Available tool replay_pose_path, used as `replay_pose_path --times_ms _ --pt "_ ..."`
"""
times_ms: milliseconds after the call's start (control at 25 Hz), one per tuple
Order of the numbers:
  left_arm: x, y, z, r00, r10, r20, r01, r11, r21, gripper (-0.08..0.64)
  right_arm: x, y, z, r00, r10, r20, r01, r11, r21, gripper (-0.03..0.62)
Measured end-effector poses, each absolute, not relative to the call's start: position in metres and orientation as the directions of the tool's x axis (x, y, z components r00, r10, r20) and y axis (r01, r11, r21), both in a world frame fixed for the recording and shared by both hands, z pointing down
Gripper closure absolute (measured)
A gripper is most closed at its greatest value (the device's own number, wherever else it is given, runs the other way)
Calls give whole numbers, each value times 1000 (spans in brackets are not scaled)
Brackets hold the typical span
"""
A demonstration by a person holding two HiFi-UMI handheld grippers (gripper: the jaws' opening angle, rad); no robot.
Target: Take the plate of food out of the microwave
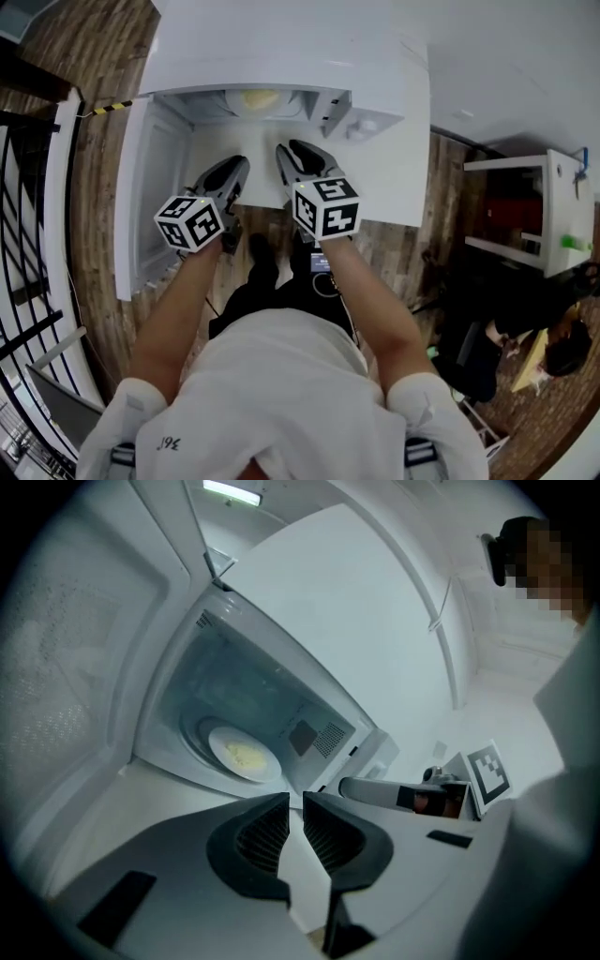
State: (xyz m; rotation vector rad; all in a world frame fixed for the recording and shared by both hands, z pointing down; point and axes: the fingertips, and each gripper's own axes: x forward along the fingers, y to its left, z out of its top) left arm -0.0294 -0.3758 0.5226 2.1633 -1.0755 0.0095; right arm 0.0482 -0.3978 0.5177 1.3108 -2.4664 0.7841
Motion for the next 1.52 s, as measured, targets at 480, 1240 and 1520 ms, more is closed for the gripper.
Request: replay_pose_path --times_ms 480,1240,1520 --pt "-51 -444 562 578 -721 382 -771 -328 546 531 37 -473 584 -477 -651 590 -866 234 -443 468" --pt "-49 -461 572 600 -692 401 -761 -339 554 531 28 -508 600 -464 -645 608 -791 -6 -611 448" --pt "-43 -458 575 613 -681 400 -751 -344 564 531 33 -509 603 -412 -621 667 -816 -75 -573 477"
